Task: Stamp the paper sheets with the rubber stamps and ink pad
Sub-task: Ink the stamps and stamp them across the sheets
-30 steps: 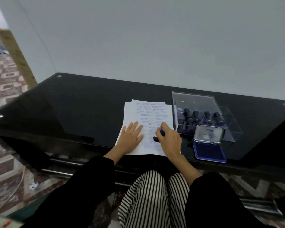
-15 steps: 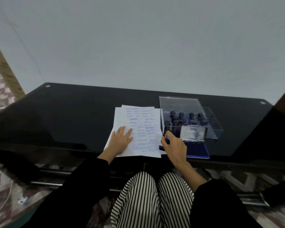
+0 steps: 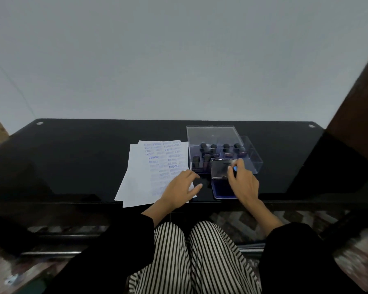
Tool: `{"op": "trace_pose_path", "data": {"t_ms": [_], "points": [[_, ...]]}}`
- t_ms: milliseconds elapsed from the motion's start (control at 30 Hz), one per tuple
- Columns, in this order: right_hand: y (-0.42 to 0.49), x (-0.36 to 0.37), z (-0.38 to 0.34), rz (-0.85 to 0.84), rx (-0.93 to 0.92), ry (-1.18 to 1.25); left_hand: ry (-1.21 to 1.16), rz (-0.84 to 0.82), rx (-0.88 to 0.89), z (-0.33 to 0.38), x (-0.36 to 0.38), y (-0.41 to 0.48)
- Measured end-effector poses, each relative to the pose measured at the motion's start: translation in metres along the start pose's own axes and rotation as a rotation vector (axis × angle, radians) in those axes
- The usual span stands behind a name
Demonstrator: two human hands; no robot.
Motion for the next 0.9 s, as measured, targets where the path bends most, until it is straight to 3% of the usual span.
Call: {"op": "trace_pose_path", "data": {"t_ms": [333,900], "points": [[-0.002,-0.017,0.041,-0.088,0.031,-0.056,-0.135,-0.077,-0.114,0.031,0.057,0.015],[0.011,0.020,-0.001,-0.160,-0.100,-0.203,-0.114,-0.015,-0.283,0.024,0.071,0.023]]}}
Point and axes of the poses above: each hand's wrist, its own y-axis towards the middle knuckle, its own x-axis out of the palm, z = x × y, the point moved 7 cm from there along y, towards the middle knuckle, and after that the axes turned 2 degrees about x, right-handed, at the moved point
